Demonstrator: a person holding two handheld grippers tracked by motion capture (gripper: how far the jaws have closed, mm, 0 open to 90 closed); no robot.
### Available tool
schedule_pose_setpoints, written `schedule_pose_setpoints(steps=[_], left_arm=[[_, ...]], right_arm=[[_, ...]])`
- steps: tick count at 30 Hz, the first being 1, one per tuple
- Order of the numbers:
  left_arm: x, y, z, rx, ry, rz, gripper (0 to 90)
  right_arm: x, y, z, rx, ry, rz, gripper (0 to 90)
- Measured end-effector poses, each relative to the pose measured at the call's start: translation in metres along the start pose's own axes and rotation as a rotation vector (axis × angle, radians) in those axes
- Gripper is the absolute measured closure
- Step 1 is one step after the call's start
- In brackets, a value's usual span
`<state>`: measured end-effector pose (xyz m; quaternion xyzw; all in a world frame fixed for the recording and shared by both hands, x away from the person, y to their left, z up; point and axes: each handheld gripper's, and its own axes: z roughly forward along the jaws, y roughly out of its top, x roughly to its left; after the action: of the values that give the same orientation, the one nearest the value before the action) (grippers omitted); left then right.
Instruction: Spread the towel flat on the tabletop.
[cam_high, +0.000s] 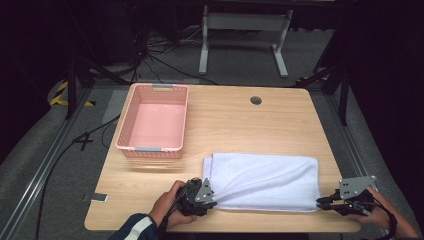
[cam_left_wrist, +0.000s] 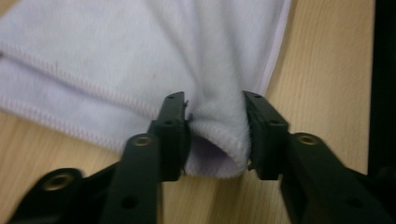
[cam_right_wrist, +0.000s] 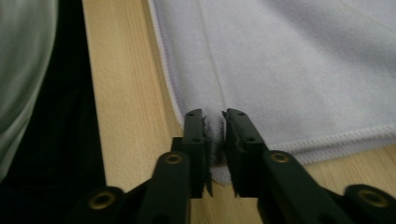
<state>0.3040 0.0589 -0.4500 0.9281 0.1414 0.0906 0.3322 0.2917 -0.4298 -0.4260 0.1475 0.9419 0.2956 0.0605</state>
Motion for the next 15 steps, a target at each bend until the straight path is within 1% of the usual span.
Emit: schedule_pose_setpoints(steps=[1, 2, 3, 4, 5, 6, 7, 8, 9, 10, 11, 12, 13, 14, 15], left_arm=[[0.002, -0.002, -0.008, -0.047, 0.010, -0.028, 42.3], [0.003, -0.004, -0.017, -0.093, 0.026, -0.066, 39.3], [0.003, -0.007, -0.024, -0.135, 0.037, -0.098, 35.0], [0.003, -0.009, -0.029, -0.161, 0.051, -0.137, 30.6], [0.003, -0.009, -0.029, -0.161, 0.051, -0.137, 27.2], [0.005, -0.013, -0.031, -0.164, 0.055, -0.182, 26.0], [0.006, -0.015, -0.029, -0.164, 0.060, -0.195, 25.0], [0.007, -0.015, -0.027, -0.164, 0.059, -0.209, 23.7], [0.008, -0.015, -0.026, -0.165, 0.054, -0.221, 23.9], [0.008, -0.015, -0.026, -0.165, 0.054, -0.221, 27.9], [0.008, -0.013, -0.025, -0.181, 0.054, -0.223, 27.9], [0.008, -0.010, -0.024, -0.190, 0.049, -0.215, 32.9], [0.007, -0.007, -0.023, -0.203, 0.031, -0.206, 36.9], [0.007, -0.004, -0.021, -0.200, 0.035, -0.205, 39.9], [0.006, 0.002, -0.016, -0.190, 0.035, -0.208, 39.3]], right_arm=[[0.000, 0.000, -0.003, -0.026, -0.020, 0.015, 68.8], [0.001, 0.001, -0.008, -0.059, -0.033, 0.015, 66.2], [0.001, 0.003, -0.014, -0.094, -0.067, 0.023, 61.5], [0.001, 0.006, -0.019, -0.127, -0.081, 0.038, 59.9], [0.000, 0.010, -0.023, -0.158, -0.095, 0.044, 58.4], [-0.001, 0.016, -0.025, -0.179, -0.125, 0.053, 55.1], [-0.003, 0.023, -0.027, -0.197, -0.160, 0.076, 54.2], [-0.005, 0.030, -0.027, -0.220, -0.172, 0.091, 54.1], [-0.007, 0.039, -0.025, -0.248, -0.166, 0.093, 54.2], [-0.007, 0.039, -0.025, -0.248, -0.166, 0.093, 54.2], [-0.009, 0.046, -0.022, -0.259, -0.167, 0.090, 55.8], [-0.012, 0.062, -0.014, -0.257, -0.177, 0.084, 60.5], [-0.014, 0.076, -0.005, -0.252, -0.172, 0.062, 65.4], [-0.016, 0.087, 0.002, -0.250, -0.169, 0.046, 68.0], [-0.018, 0.099, 0.010, -0.242, -0.166, 0.042, 68.1]])
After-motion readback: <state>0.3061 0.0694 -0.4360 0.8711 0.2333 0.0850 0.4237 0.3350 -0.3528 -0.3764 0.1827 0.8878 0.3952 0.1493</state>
